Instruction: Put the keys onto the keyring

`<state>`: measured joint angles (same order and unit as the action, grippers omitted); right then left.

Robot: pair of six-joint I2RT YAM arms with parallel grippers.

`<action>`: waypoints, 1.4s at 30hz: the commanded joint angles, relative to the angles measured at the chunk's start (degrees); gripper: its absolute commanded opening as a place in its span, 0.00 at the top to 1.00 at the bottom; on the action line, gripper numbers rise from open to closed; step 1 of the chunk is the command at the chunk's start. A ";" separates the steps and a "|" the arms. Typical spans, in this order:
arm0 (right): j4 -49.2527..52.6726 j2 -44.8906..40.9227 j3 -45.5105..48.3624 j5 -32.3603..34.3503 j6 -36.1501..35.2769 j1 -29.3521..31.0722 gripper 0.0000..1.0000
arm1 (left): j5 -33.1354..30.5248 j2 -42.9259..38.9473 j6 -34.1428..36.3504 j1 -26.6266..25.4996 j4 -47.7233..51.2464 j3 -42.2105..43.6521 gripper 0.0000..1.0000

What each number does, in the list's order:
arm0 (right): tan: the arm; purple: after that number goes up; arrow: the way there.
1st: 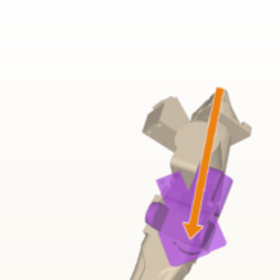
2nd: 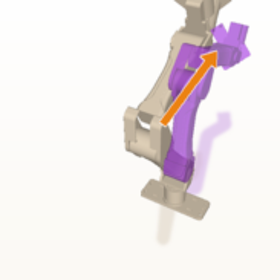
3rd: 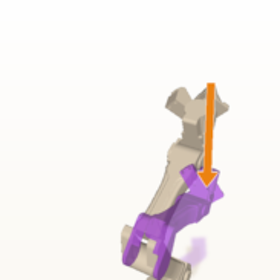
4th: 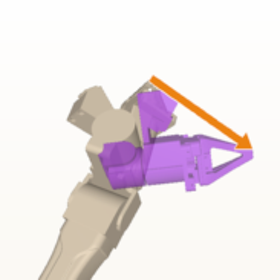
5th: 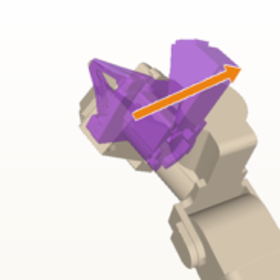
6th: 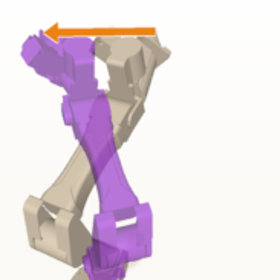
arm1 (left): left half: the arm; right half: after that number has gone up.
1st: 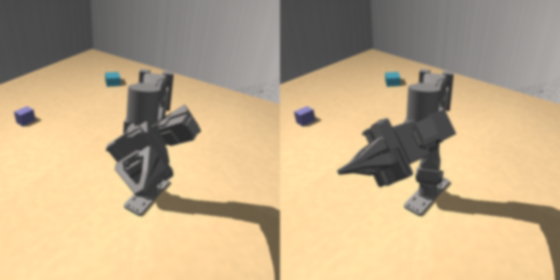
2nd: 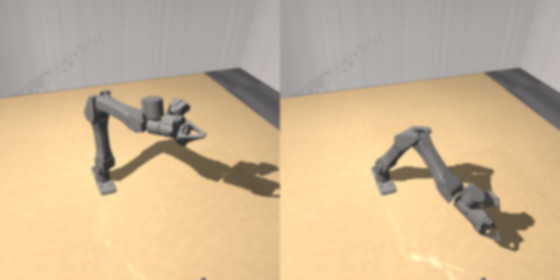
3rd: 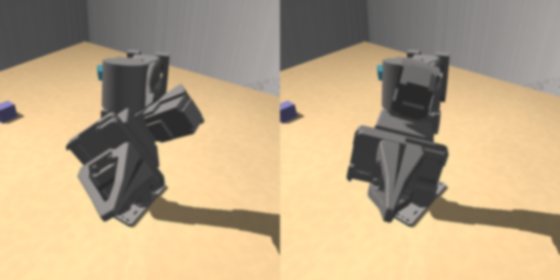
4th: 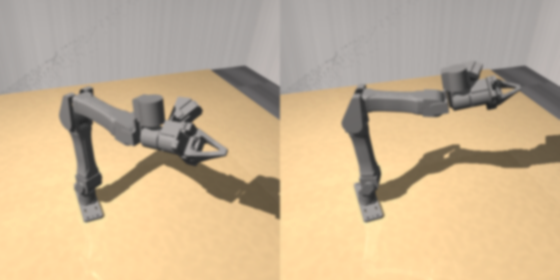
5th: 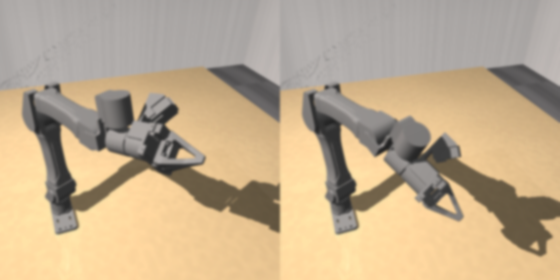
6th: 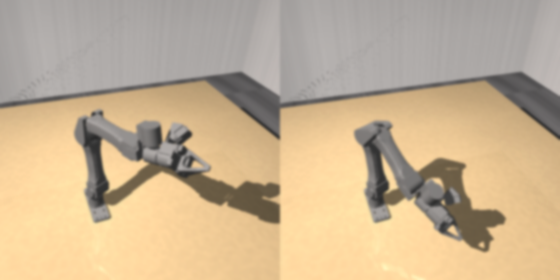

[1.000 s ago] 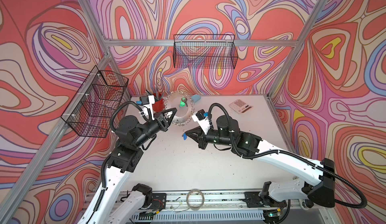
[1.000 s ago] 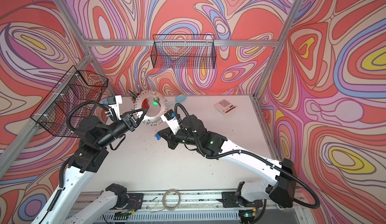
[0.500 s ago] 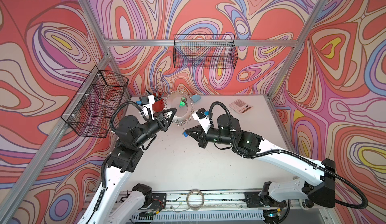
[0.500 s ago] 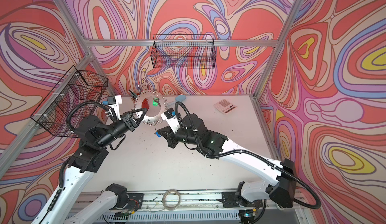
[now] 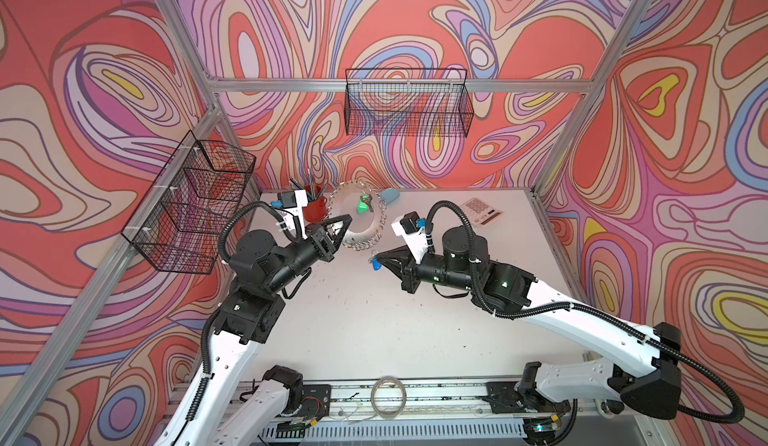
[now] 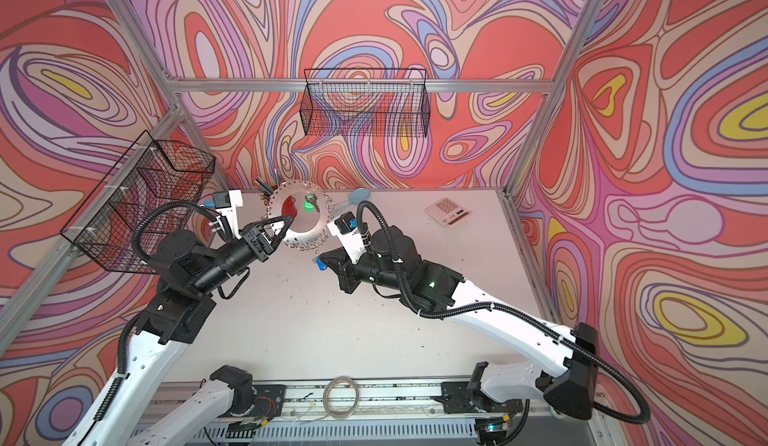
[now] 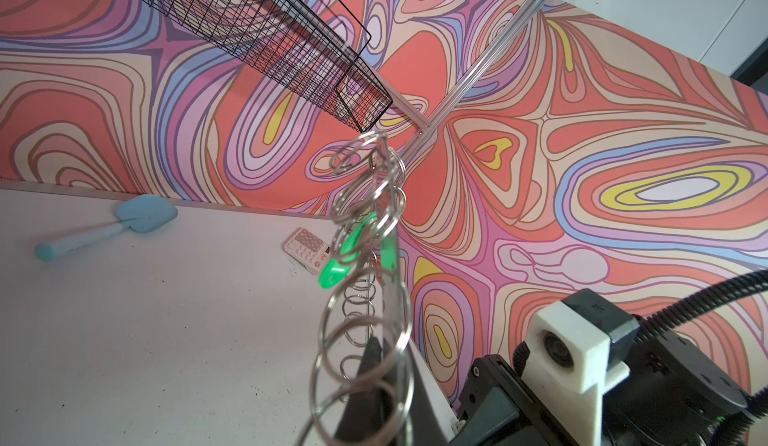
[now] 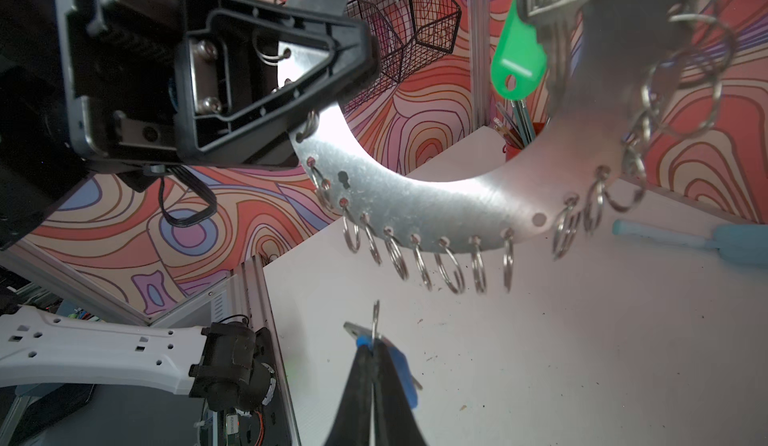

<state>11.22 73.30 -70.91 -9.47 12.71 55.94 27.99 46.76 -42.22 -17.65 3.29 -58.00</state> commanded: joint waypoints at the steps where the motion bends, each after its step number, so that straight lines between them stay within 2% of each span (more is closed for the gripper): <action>1: 0.34 0.53 -0.55 1.45 -0.76 -0.07 1.00 | -0.39 -1.46 -0.06 -0.24 -2.06 -0.27 1.00; 6: 0.09 1.03 -1.00 2.71 -0.85 -0.39 1.00 | -0.04 -1.24 -0.20 -0.28 -2.36 -0.19 1.00; 31: -3.80 2.30 -0.28 -0.17 0.37 -1.97 1.00 | 1.52 -1.54 -0.50 -0.28 -3.25 0.51 1.00; 42: -6.66 1.91 1.59 -6.94 2.41 -4.96 1.00 | 1.35 -2.11 -0.59 -0.20 -3.35 0.78 1.00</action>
<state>6.44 75.26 -70.02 -13.78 14.35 51.37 28.51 45.76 -42.22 -17.65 3.20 -57.32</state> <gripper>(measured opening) 0.047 0.089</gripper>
